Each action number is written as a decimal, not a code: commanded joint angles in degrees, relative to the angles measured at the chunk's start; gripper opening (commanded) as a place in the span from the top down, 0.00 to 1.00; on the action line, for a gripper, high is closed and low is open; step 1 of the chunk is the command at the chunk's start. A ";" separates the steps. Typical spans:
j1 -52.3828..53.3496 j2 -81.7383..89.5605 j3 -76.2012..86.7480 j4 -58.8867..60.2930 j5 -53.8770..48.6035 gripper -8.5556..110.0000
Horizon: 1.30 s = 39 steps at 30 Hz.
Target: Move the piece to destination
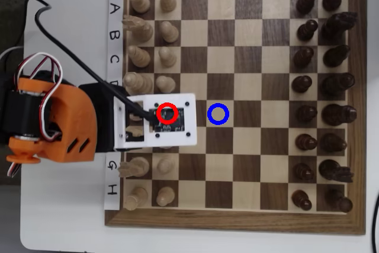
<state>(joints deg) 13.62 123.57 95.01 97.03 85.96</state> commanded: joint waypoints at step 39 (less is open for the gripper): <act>-3.16 -7.21 11.78 -11.69 7.38 0.79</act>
<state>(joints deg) 10.46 116.46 106.61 86.57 93.52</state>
